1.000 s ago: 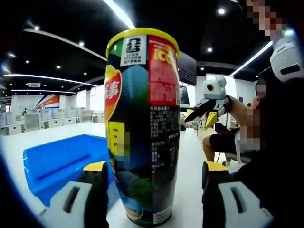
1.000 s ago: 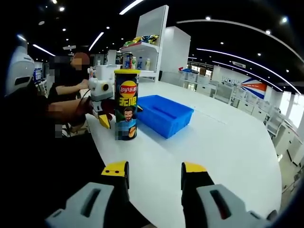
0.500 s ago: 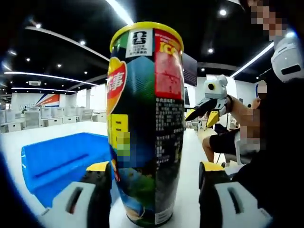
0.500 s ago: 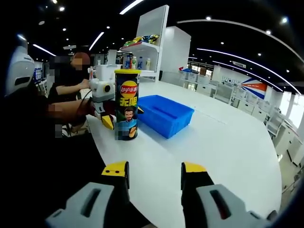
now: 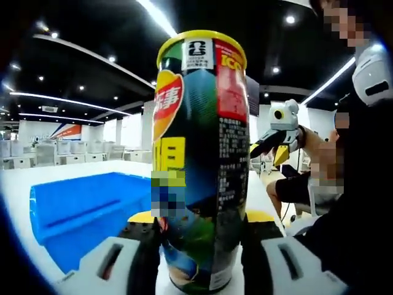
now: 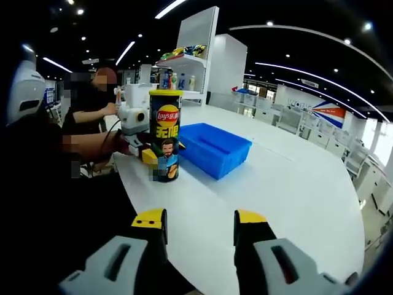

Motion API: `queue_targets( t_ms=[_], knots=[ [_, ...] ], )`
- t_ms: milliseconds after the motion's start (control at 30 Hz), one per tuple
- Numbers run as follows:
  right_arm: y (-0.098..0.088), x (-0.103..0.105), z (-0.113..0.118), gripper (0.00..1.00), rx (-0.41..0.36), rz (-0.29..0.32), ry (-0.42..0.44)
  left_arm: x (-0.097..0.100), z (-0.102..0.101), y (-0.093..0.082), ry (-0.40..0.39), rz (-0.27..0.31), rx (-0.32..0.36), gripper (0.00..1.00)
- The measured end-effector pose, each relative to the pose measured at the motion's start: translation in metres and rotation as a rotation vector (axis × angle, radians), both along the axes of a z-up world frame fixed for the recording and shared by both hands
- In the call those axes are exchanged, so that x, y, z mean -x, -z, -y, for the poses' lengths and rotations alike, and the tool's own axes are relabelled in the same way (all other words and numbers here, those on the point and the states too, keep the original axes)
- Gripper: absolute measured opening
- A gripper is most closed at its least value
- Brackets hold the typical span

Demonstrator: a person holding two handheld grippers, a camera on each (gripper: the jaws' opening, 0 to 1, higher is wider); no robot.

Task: Open the lid of the chip container on the table, take out the chips, place them into the box in front of the container, and close the lid

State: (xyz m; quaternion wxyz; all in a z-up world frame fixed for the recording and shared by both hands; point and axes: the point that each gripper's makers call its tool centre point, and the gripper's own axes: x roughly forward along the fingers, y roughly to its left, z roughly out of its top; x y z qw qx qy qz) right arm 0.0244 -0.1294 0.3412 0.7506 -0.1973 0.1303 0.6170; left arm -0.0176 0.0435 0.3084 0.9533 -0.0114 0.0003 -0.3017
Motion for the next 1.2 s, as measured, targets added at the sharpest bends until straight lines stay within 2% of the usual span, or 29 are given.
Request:
queue_targets(
  t_ms=[500,933,1200],
  knots=[
    [-0.006,0.001,-0.005,0.43,-0.023,-0.005,-0.009,-0.003,0.0,-0.002,-0.014,0.027,0.014,0.52],
    [-0.029,0.006,-0.026,0.45,-0.149,-0.046,-0.082,-0.002,0.001,-0.002,-0.007,0.042,0.036,0.52],
    [-0.047,0.01,-0.045,0.47,-0.223,-0.046,-0.126,-0.001,0.002,-0.002,-0.002,0.037,0.042,0.52]
  ],
)
